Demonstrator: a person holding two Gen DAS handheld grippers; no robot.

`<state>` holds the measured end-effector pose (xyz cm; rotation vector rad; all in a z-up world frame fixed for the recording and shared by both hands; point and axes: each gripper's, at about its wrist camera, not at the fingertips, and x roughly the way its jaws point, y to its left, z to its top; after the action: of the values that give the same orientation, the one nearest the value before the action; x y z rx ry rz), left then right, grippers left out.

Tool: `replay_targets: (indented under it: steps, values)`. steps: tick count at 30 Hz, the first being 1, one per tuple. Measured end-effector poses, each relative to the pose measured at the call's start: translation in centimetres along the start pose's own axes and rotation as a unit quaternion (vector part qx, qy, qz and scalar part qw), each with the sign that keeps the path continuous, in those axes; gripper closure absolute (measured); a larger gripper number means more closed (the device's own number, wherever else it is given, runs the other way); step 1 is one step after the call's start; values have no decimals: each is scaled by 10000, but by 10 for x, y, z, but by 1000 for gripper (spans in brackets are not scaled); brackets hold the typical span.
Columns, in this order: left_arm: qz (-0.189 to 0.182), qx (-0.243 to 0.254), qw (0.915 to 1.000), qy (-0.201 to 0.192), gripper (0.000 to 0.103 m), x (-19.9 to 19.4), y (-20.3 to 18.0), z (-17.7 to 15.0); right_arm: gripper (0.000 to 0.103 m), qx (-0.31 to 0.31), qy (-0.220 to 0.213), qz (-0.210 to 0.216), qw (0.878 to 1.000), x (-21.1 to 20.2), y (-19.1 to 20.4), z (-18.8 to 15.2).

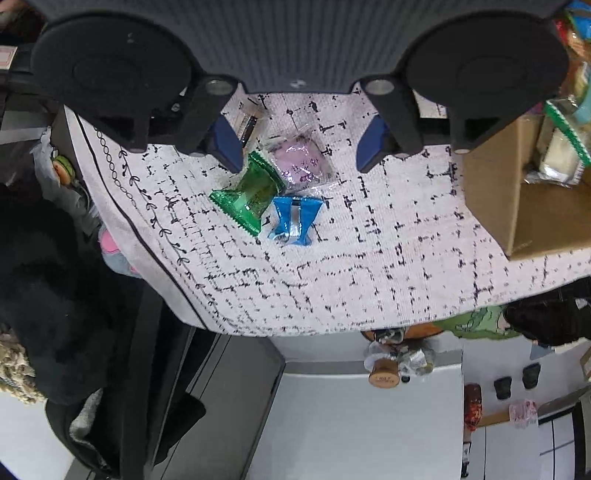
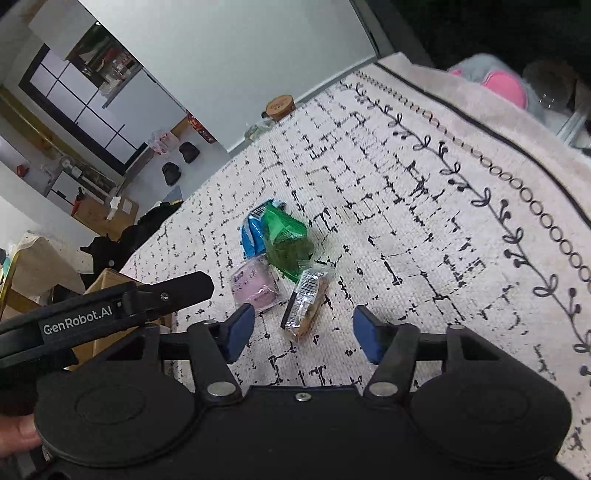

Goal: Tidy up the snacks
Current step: 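Move both grippers back toward the blue, green, pink and silver packs, then grasp the pink pastry pack with the left gripper while the right grasps the clear stick pack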

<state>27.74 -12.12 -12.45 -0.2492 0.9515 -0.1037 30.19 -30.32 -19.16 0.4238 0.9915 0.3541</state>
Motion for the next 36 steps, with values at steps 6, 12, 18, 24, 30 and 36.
replay_targets:
  steps: [6,12,18,24,30,36]
  values:
    - [7,-98,9998,162,45,19,4,2,53,99,163,-34,9998,24,-6,5]
    - [44,-311,9991,291,49,36,11,7,65,-148,226,-81,9996,41,5,10]
    - [-28,-274,9985,482,49,52,4,8,85,-259,280,-236,9990,41,0,12]
    - [123,-221,9977,635,49,71,-2,4,85,-386,276,-281,9985,34,-4,7]
    - [449,-25,9970,636,68,71,-7,0,85,-239,264,-281,9990,26,-6,3]
    - [396,-96,9971,637,71,54,-1,-4,85,-204,127,-197,9995,9,-5,0]
